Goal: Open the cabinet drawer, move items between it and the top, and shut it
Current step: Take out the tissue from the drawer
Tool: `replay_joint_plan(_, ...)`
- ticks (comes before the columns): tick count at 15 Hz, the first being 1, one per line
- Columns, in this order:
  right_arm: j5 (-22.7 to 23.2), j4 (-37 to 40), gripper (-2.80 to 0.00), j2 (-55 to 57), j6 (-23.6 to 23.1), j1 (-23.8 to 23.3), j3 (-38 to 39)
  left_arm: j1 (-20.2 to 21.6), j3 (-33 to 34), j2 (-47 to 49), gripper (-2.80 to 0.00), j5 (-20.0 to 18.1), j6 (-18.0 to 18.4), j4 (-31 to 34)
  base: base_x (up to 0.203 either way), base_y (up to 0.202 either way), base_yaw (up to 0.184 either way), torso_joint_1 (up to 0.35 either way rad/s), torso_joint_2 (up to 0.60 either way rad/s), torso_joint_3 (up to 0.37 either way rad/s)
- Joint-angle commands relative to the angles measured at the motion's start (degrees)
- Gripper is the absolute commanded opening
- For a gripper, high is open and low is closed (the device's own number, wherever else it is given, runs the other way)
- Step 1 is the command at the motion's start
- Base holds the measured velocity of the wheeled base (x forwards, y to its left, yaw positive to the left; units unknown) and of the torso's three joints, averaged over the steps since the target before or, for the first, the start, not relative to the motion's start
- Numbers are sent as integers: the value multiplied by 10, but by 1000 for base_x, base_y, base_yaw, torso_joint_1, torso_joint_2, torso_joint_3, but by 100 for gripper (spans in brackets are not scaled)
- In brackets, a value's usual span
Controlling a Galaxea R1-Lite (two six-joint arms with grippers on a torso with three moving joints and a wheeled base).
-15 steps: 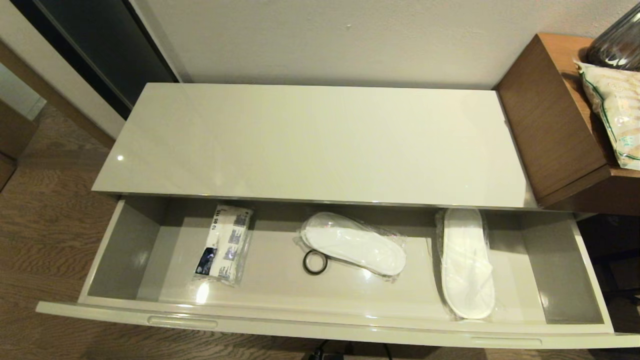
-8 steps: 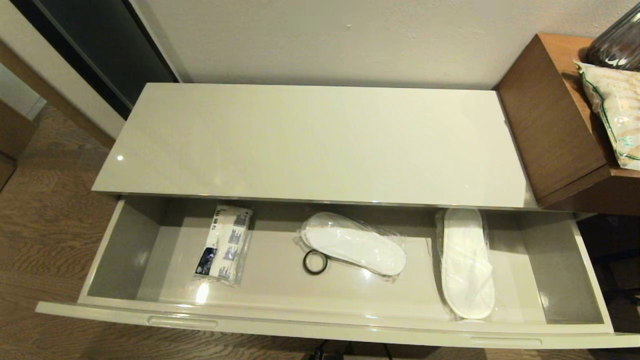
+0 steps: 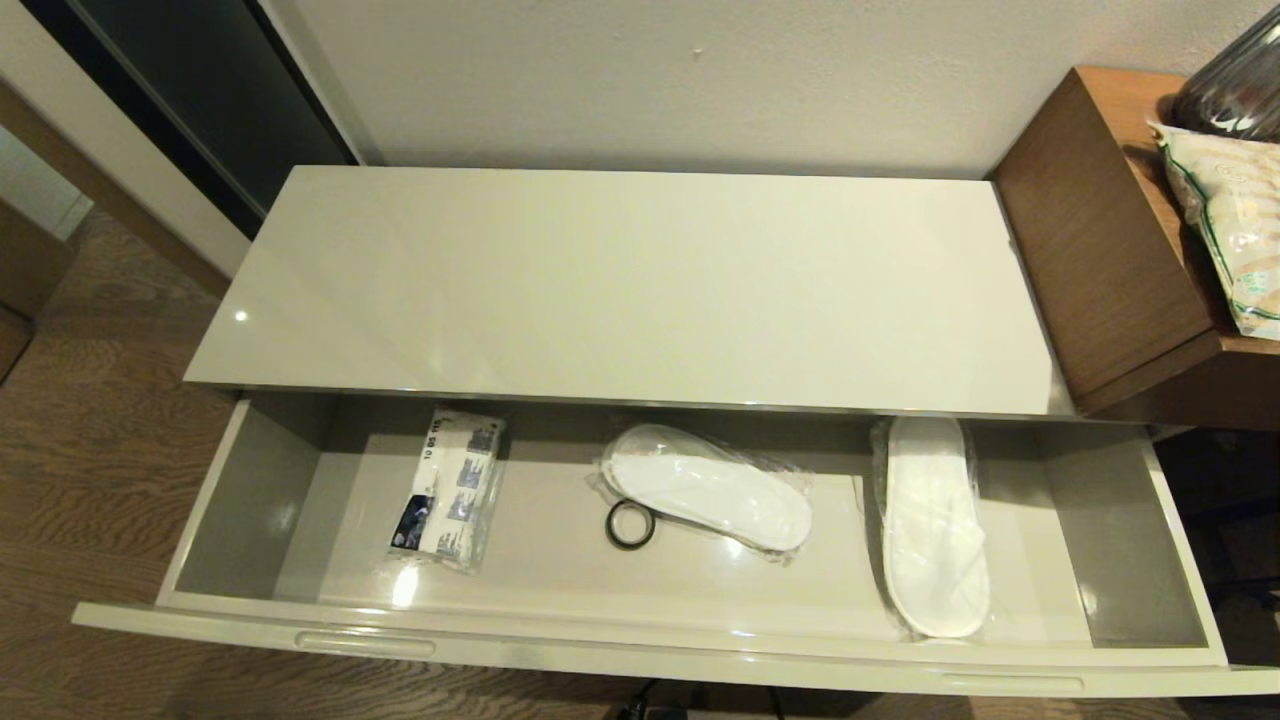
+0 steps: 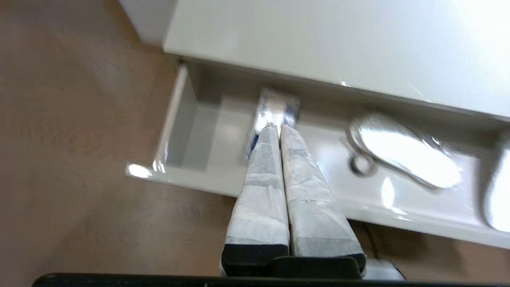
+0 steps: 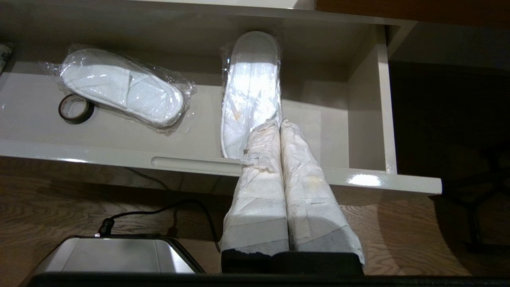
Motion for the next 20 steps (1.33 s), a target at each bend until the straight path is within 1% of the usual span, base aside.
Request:
replay_joint_plan(1, 0, -1, -280, -1, 0, 0, 0, 0, -120, 172, -280, -10, -12, 128, 0, 0, 0, 0, 0, 0)
replay_joint_plan(2, 0, -1, -280, -1, 0, 0, 0, 0, -144, 225, -280, -19, -20, 150, 0, 0, 0, 0, 0, 0)
replay_joint_plan(3, 0, -1, -280, -1, 0, 0, 0, 0, -144, 268, -280, -25, -26, 153, 0, 0, 0, 0, 0, 0)
replay_joint_plan(5, 0, -1, -280, -1, 0, 0, 0, -2, -108, 338, -280, -35, -28, 121, 0, 0, 0, 0, 0, 0)
replay_joint_plan(7, 0, -1, -280, -1, 0, 0, 0, -4, -65, 375, -280, -41, -23, 101, 0, 0, 0, 0, 0, 0)
replay_joint_plan(8, 0, -1, -280, -1, 0, 0, 0, -6, -42, 395, -215, -39, -20, 94, 0, 0, 0, 0, 0, 0)
replay_joint_plan(9, 0, -1, -280, -1, 0, 0, 0, -6, -29, 417, 0, -37, -16, 76, 0, 0, 0, 0, 0, 0)
replay_joint_plan(10, 0, -1, -280, -1, 0, 0, 0, -6, -15, 445, 0, -37, -12, 30, 0, 0, 0, 0, 0, 0)
replay_joint_plan(12, 0, -1, -280, -1, 0, 0, 0, -5, 15, 513, 0, -39, -7, -127, 0, 0, 0, 0, 0, 0)
replay_joint_plan(13, 0, -1, -280, -1, 0, 0, 0, -5, 25, 547, 0, -39, -5, -184, 0, 0, 0, 0, 0, 0)
replay_joint_plan(14, 0, -1, -280, -1, 0, 0, 0, -6, 31, 578, 0, -40, -4, -224, 0, 0, 0, 0, 0, 0)
replay_joint_plan(17, 0, -1, -280, -1, 0, 0, 0, -6, 35, 657, 0, -39, -4, -298, 0, 0, 0, 0, 0, 0)
replay_joint_plan(19, 0, -1, -280, -1, 0, 0, 0, -5, 38, 715, 0, -37, 0, -377, 0, 0, 0, 0, 0, 0)
replay_joint_plan(20, 0, -1, -280, -1, 0, 0, 0, -5, 39, 741, 0, -36, 11, -415, 0, 0, 0, 0, 0, 0)
